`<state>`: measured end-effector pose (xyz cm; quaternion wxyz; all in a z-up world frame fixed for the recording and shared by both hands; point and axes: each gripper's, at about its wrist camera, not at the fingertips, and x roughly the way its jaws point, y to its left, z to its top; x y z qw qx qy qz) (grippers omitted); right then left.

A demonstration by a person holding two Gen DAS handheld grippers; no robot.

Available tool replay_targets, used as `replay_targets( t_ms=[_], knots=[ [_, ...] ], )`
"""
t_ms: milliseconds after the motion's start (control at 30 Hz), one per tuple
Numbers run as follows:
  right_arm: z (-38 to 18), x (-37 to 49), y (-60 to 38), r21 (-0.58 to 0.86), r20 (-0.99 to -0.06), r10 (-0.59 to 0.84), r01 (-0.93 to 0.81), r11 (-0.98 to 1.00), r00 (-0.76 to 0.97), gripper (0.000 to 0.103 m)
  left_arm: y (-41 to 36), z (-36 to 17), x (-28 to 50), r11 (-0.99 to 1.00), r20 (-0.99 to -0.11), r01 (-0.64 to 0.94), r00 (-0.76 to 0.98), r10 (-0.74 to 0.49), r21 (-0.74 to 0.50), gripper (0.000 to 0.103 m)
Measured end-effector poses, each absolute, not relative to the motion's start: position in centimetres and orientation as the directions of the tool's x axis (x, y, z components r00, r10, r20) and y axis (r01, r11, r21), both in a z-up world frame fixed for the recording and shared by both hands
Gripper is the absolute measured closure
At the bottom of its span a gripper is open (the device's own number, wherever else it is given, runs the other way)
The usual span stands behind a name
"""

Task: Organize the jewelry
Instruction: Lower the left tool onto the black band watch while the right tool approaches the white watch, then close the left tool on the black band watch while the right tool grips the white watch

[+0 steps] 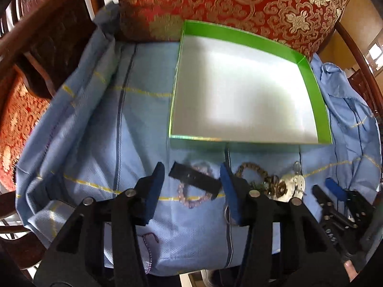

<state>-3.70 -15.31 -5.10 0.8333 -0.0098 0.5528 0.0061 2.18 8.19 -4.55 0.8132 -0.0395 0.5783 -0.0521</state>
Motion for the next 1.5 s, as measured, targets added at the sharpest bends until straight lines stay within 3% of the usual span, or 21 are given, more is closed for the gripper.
replay_targets(
  t_ms=[167,300,333,400,467,533,667,733,833,967,1133,1233,1333,1400,1433,1500],
  knots=[
    [-6.7,-3.4,-14.0,-0.008,-0.934,0.006,-0.037,0.999,0.356,0.062,8.5,-7.0,3.2,0.981,-0.953,0.008,0.236,-0.188,-0.191,0.044],
    [-7.1,-3.7,-13.3,0.020,-0.935,0.040,-0.060,0.998,0.353,0.068,7.4,-8.7,3.8,0.982,-0.962,0.009,0.200,-0.185,-0.187,0.047],
    [-7.1,-3.8,-13.0,0.028,-0.934,0.051,-0.072,0.997,0.352,0.076,7.2,-8.9,3.9,0.987,-0.966,0.006,0.205,-0.156,-0.158,0.054],
    [-7.0,-3.9,-12.7,0.018,-0.933,0.045,-0.081,0.997,0.357,0.078,7.2,-8.9,4.0,0.989,-0.965,-0.004,0.219,-0.142,-0.146,0.062],
    [-6.8,-4.2,-12.6,0.013,-0.926,0.046,-0.090,0.996,0.374,0.083,7.6,-8.4,3.8,0.982,-0.952,-0.009,0.246,-0.180,-0.188,0.086],
    [-6.5,-4.5,-12.6,0.024,-0.923,0.057,-0.089,0.996,0.380,0.086,7.8,-8.0,3.7,0.973,-0.942,0.001,0.252,-0.223,-0.230,0.092],
    [-5.9,-3.8,-13.7,0.047,-0.915,0.073,-0.074,0.996,0.397,0.086,7.7,-7.4,3.5,0.966,-0.930,0.026,0.266,-0.255,-0.258,0.092],
    [-5.8,-3.9,-14.0,0.043,-0.913,0.066,-0.064,0.997,0.403,0.086,8.1,-7.1,3.5,0.968,-0.928,0.023,0.280,-0.246,-0.249,0.089],
    [-5.9,-3.8,-14.4,0.037,-0.917,0.054,-0.051,0.998,0.396,0.085,9.1,-7.7,4.0,0.978,-0.948,-0.037,0.254,-0.191,-0.206,0.070],
    [-6.1,-3.9,-14.7,0.042,-0.918,0.055,-0.040,0.998,0.392,0.075,9.8,-8.0,3.9,0.969,-0.947,-0.053,0.229,-0.224,-0.242,0.053],
    [-6.7,-3.9,-15.1,0.059,-0.925,0.068,-0.036,0.998,0.374,0.072,8.5,-9.8,4.7,0.975,-0.962,-0.057,0.185,-0.203,-0.217,0.046],
    [-7.4,-3.7,-14.9,0.061,-0.931,0.071,-0.040,0.997,0.359,0.063,7.9,-10.5,4.9,0.975,-0.965,-0.056,0.169,-0.201,-0.213,0.053],
    [-8.1,-3.6,-14.6,0.055,-0.933,0.067,-0.044,0.997,0.352,0.063,7.4,-9.7,4.4,0.976,-0.956,-0.017,0.207,-0.207,-0.215,0.070],
    [-8.3,-3.7,-14.4,0.055,-0.931,0.071,-0.055,0.997,0.358,0.070,7.6,-8.7,4.1,0.970,-0.943,0.010,0.230,-0.238,-0.243,0.082],
    [-8.3,-3.8,-14.3,0.058,-0.929,0.077,-0.064,0.996,0.362,0.081,7.4,-8.2,3.9,0.964,-0.935,0.032,0.236,-0.263,-0.263,0.083],
    [-8.3,-3.8,-14.3,0.057,-0.926,0.077,-0.066,0.996,0.369,0.087,7.2,-7.3,3.4,0.957,-0.921,0.069,0.261,-0.289,-0.281,0.083]
  ],
)
